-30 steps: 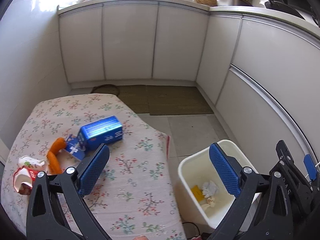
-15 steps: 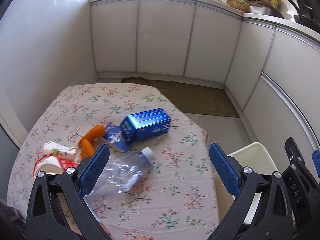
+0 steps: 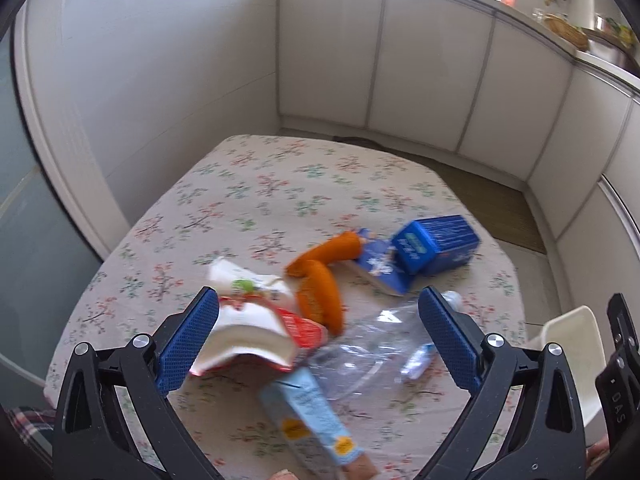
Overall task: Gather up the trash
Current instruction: 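Reach to the table and grasp the white paper cup with the left tool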
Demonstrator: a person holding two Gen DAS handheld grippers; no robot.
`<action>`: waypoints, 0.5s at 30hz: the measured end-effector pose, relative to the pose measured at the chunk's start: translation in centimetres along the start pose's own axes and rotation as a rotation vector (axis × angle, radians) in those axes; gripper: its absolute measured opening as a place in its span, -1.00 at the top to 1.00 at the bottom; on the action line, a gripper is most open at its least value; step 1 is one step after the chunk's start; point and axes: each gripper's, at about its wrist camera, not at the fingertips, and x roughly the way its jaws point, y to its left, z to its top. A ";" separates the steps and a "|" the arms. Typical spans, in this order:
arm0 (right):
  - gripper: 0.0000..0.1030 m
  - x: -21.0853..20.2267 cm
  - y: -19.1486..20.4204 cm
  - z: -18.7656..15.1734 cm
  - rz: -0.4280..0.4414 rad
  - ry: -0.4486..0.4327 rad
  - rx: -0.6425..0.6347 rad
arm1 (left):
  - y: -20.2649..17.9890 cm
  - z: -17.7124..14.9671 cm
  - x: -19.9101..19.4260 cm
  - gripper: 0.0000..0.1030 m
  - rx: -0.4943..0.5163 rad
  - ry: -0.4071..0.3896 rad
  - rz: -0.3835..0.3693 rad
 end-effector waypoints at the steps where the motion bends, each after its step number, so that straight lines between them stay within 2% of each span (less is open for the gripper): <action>1: -0.87 -0.1 0.3 -0.1 0.004 -0.002 -0.013 | 0.8 0.2 0.3 -0.86 -0.008 0.013 0.005; 4: -0.87 -0.2 1.5 -0.2 0.012 0.001 -0.054 | 3.9 1.3 2.6 -0.86 -0.053 0.106 -0.036; 6: -0.87 -0.1 2.2 -0.5 0.012 0.008 -0.084 | 6.1 2.0 5.0 -0.86 -0.098 0.215 -0.108; 8: -0.87 0.0 2.6 -0.7 0.011 0.020 -0.096 | 7.7 2.2 6.5 -0.86 -0.126 0.280 -0.159; 12: -0.87 0.9 3.3 -1.1 0.019 0.065 -0.110 | 10.3 1.6 8.1 -0.86 -0.176 0.312 -0.193; 15: -0.87 1.5 4.3 -1.7 0.024 0.091 -0.147 | 11.6 1.0 9.4 -0.84 -0.231 0.341 -0.248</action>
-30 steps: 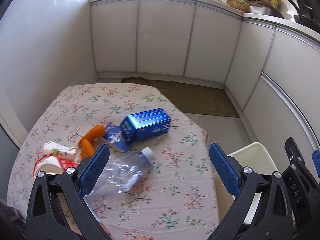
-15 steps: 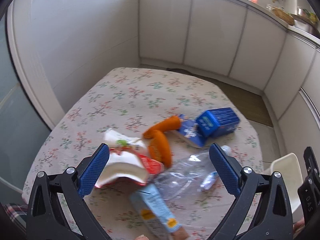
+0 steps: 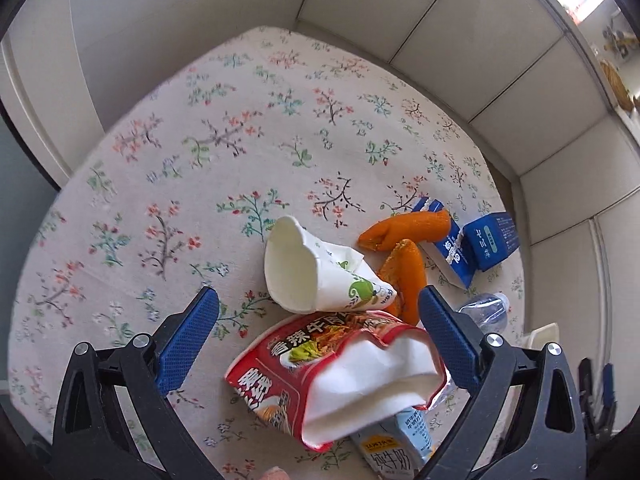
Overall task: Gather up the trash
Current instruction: 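Reach to the table and grasp the white paper cup with the left tool, then grasp the orange puffed snack with the right tool while the left tool holds the cup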
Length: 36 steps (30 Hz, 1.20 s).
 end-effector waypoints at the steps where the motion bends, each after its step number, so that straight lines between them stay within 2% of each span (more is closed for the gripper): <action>1: -0.87 0.2 0.4 -0.1 0.001 0.005 -0.019 | 0.6 0.2 0.6 -0.83 -0.030 0.011 -0.024; 4: -0.87 0.6 1.7 -0.5 0.004 0.020 -0.078 | 1.1 0.9 1.9 -0.74 -0.078 0.044 -0.078; 7: -0.87 0.9 2.5 -0.8 0.023 0.039 -0.103 | 0.7 1.2 2.7 -0.50 -0.083 0.065 -0.129; 9: -0.87 1.0 2.8 -0.9 0.086 0.055 -0.095 | 0.4 1.3 2.9 -0.09 -0.071 0.076 -0.148; 10: -0.87 1.1 2.9 -0.9 0.118 0.062 -0.085 | 0.2 1.4 3.1 0.02 -0.066 0.086 -0.166; 12: -0.87 1.4 3.1 -1.0 0.209 0.093 -0.058 | 0.0 1.4 3.1 0.46 -0.057 0.092 -0.187; 17: -0.87 2.9 4.2 -1.9 0.375 0.214 -0.029 | -0.1 1.3 1.8 0.75 -0.058 0.060 -0.225; 21: -0.87 3.8 4.8 -2.3 0.458 0.287 -0.006 | -0.2 1.4 0.0 0.79 -0.065 0.006 -0.268; 25: -0.87 5.2 5.3 -0.9 0.571 0.377 0.081 | -0.1 1.7 -3.1 0.79 -0.061 -0.092 -0.292; 29: -0.86 7.0 8.7 1.3 0.642 0.442 0.021 | 0.1 2.1 -5.1 0.79 -0.050 -0.159 -0.292; 30: -0.84 7.6 9.8 1.9 0.655 0.461 0.014 | 0.3 2.2 -5.4 0.79 -0.053 -0.167 -0.297; 33: -0.49 9.6 12.8 3.0 0.720 0.544 0.026 | 1.4 2.7 -5.7 0.79 -0.081 -0.173 -0.317; 36: -0.42 11.4 15.4 3.3 0.736 0.603 0.035 | 2.3 3.2 -5.9 0.79 -0.107 -0.183 -0.324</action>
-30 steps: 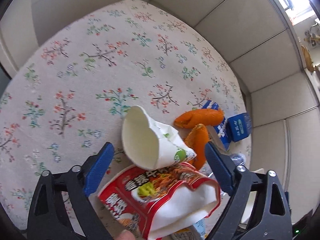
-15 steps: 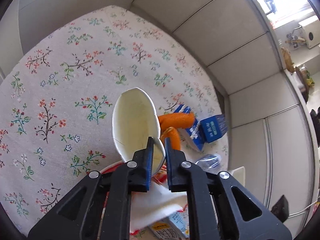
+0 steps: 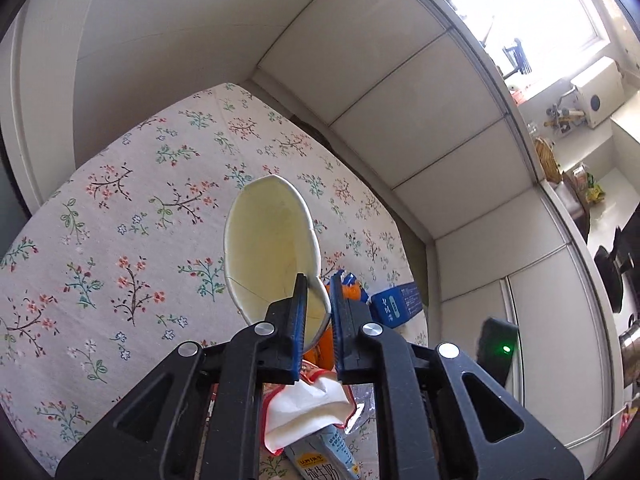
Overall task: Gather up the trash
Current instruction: 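Grasp the orange puffed snack with the right tool while the left tool holds the cup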
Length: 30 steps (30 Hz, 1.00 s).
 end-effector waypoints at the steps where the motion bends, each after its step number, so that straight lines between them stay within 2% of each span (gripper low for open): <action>1: -0.41 0.7 0.2 0.4 0.006 0.010 0.005 | 0.1 0.1 -0.1 0.79 -0.005 -0.003 -0.001; 7: -0.14 3.7 0.9 0.9 0.049 0.070 0.028 | 0.0 0.3 -0.4 0.79 0.008 -0.017 -0.006; 13: 0.22 4.3 -0.2 1.3 0.133 0.056 0.127 | -0.1 0.7 -1.2 0.79 0.029 -0.065 0.034; 15: 0.26 4.2 -0.2 1.3 0.150 0.057 0.132 | 0.2 0.7 -1.0 0.79 0.017 -0.057 0.037; 20: 0.20 4.3 0.0 1.4 0.163 0.075 0.134 | 0.8 0.7 -0.5 0.79 -0.008 -0.040 0.041; 22: 0.05 4.1 0.1 1.5 0.134 0.059 0.124 | 0.8 0.7 -0.6 0.79 -0.010 -0.043 0.041; 25: -0.07 3.7 -0.3 1.8 0.105 0.044 0.108 | 0.8 0.7 -0.4 0.79 -0.013 -0.038 0.039; 30: -0.11 4.4 -0.1 1.4 0.092 0.103 0.034 | 1.1 0.8 -0.1 0.79 -0.024 -0.026 0.036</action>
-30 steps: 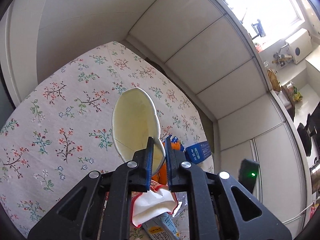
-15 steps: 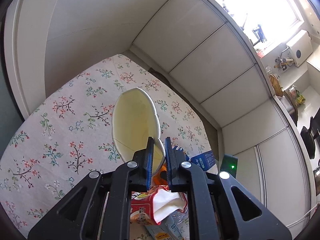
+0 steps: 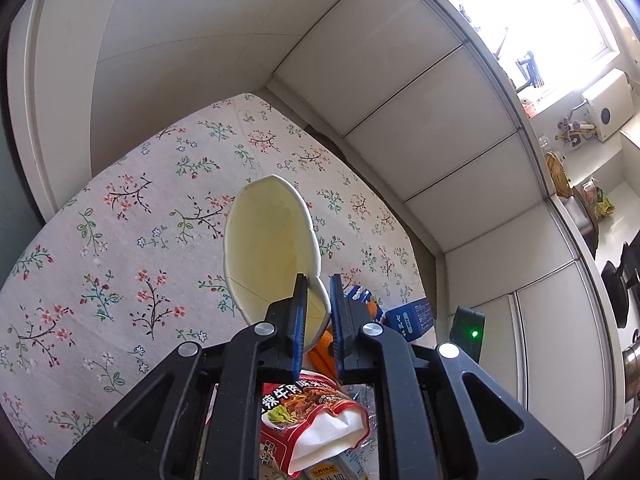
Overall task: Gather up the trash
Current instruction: 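Grasp the orange puffed snack with the right tool while the left tool holds the cup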
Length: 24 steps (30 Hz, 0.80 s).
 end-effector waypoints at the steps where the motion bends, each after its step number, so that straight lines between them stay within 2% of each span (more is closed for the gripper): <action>1: -0.13 0.3 0.1 -0.2 0.000 0.013 -0.010 | 0.1 0.1 0.0 0.79 -0.006 -0.001 0.001; 3: -0.19 0.6 0.7 -0.5 -0.012 0.007 -0.040 | 0.2 0.1 0.0 0.79 -0.013 -0.004 0.003; 5: -0.09 0.8 1.3 -0.6 -0.039 0.001 -0.062 | 0.3 0.1 0.0 0.79 -0.013 -0.004 0.009; 6: 0.30 1.0 1.6 -0.6 -0.051 0.003 -0.080 | 0.3 0.1 0.0 0.79 -0.012 -0.004 0.013; 7: 0.42 1.3 2.0 -0.7 -0.055 0.015 -0.091 | 0.3 0.1 0.0 0.79 -0.009 -0.006 0.020; 11: 0.62 0.8 3.2 -1.3 -0.084 -0.025 -0.137 | 0.3 0.1 -0.2 0.79 -0.005 -0.018 0.039; 14: 0.67 -0.3 4.0 -1.3 -0.086 -0.074 -0.150 | 0.3 0.1 -0.3 0.79 -0.001 -0.020 0.044; 24: 0.68 -5.7 6.8 -1.4 -0.092 -0.268 -0.204 | -0.4 -0.2 -0.8 0.79 0.027 -0.051 0.054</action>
